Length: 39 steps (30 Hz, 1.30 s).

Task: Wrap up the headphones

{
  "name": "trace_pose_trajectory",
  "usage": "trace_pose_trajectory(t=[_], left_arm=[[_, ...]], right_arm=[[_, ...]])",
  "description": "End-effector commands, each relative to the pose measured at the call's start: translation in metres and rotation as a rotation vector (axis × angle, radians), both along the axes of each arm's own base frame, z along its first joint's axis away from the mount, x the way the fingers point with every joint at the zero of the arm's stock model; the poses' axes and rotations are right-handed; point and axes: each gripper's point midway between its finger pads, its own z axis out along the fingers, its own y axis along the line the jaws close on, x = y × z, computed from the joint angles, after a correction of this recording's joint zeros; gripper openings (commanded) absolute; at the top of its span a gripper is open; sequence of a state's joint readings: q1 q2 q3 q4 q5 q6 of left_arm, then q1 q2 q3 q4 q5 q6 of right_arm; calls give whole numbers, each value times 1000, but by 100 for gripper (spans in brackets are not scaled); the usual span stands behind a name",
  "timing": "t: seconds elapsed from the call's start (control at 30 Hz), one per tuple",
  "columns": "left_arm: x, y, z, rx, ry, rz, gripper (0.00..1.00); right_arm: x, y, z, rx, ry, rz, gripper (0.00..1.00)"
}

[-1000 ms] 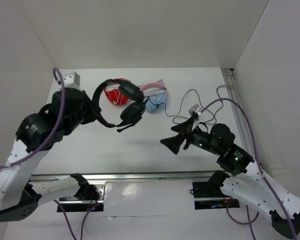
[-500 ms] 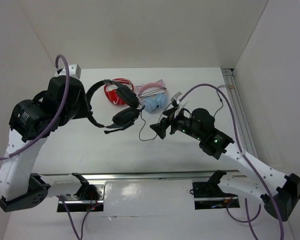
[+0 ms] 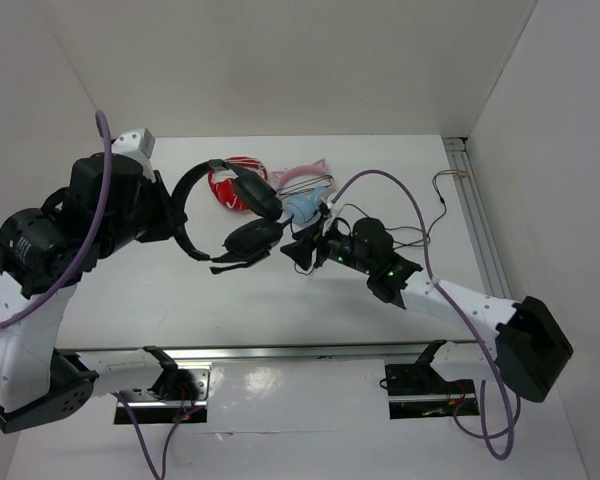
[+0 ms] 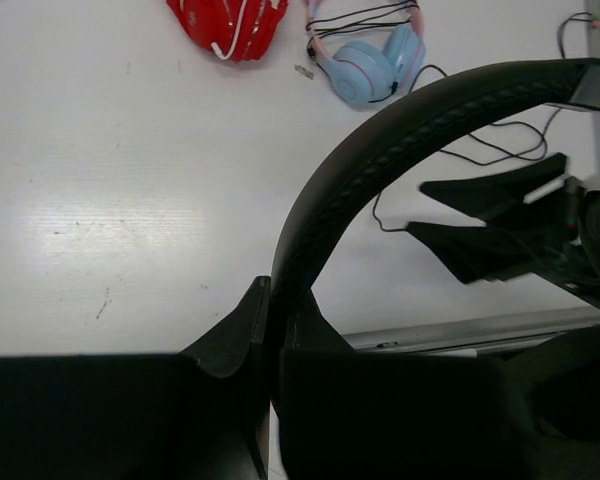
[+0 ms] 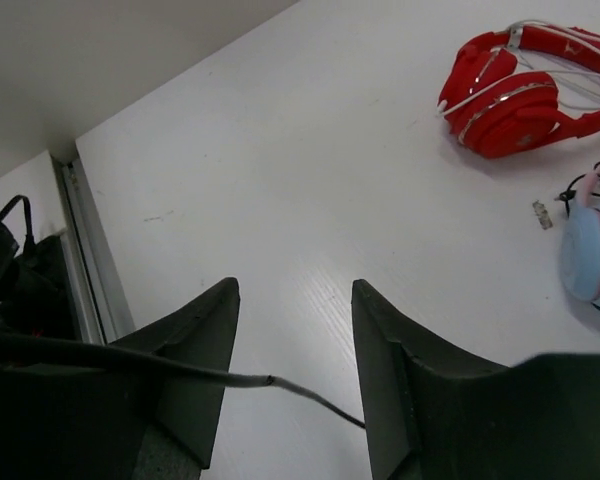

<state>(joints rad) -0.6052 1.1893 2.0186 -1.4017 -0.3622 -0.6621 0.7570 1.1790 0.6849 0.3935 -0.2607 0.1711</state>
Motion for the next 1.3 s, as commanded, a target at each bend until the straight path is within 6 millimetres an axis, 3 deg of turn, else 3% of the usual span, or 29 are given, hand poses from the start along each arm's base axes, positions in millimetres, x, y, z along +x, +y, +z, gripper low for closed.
trace_pose_trajectory(t=[0.0, 0.1, 0.2, 0.27, 0.47, 0.53, 0.57, 0.63, 0.67, 0.73, 0.77, 0.8, 0.87, 0.9, 0.93, 0.97, 1.0, 1.03, 1.17, 1.27], left_arm=[[-6, -16, 40, -182, -111, -53, 0], [-11, -19, 52, -250, -140, -58, 0], [-12, -13, 53, -267, -143, -10, 0], [-12, -6, 57, -299, -158, 45, 0], [-16, 18, 73, -432, -218, 219, 0], [-12, 19, 71, -458, -217, 257, 0], [-8, 20, 69, -465, -219, 279, 0], [-2, 17, 59, -486, -192, 322, 0], [-1, 20, 57, -495, -194, 350, 0], [1, 23, 44, -531, -169, 419, 0], [5, 25, 40, -553, -164, 466, 0], [3, 28, 38, -567, -166, 484, 0], [5, 32, 29, -575, -161, 534, 0], [4, 36, 32, -608, -172, 558, 0], [7, 41, 30, -600, -187, 596, 0], [6, 45, 28, -597, -189, 619, 0], [8, 47, 28, -590, -192, 637, 0], [9, 49, 29, -602, -201, 656, 0], [22, 45, 26, -571, -190, 690, 0], [25, 49, 28, -566, -194, 711, 0]], right_arm=[[3, 26, 17, 154, -44, 71, 56], [10, 55, -6, 176, 10, 116, 53], [9, 73, -4, 207, -7, 130, 32], [9, 85, -19, 195, 21, 119, 16], [1, 119, -75, 132, 110, 135, 17], [-7, 135, -81, 123, 116, 148, 21], [-10, 138, -95, 106, 144, 138, 19], [-19, 152, -96, 94, 142, 95, 16], [-14, 155, -94, 86, 138, 34, 11], [-29, 168, -92, 65, 141, 21, 0], [-21, 171, -90, 37, 152, -52, 0], [-28, 178, -92, 12, 155, -63, 0], [-31, 193, -77, 8, 147, -86, 0], [-39, 194, -91, -73, 150, -110, 0], [-42, 204, -83, -81, 137, -108, 0], [-44, 206, -84, -107, 135, -131, 0], [-56, 207, -98, -188, 152, -114, 0], [-52, 214, -90, -192, 149, -126, 0], [-59, 210, -141, -397, 212, -136, 0], [-50, 204, -163, -479, 246, -165, 0]])
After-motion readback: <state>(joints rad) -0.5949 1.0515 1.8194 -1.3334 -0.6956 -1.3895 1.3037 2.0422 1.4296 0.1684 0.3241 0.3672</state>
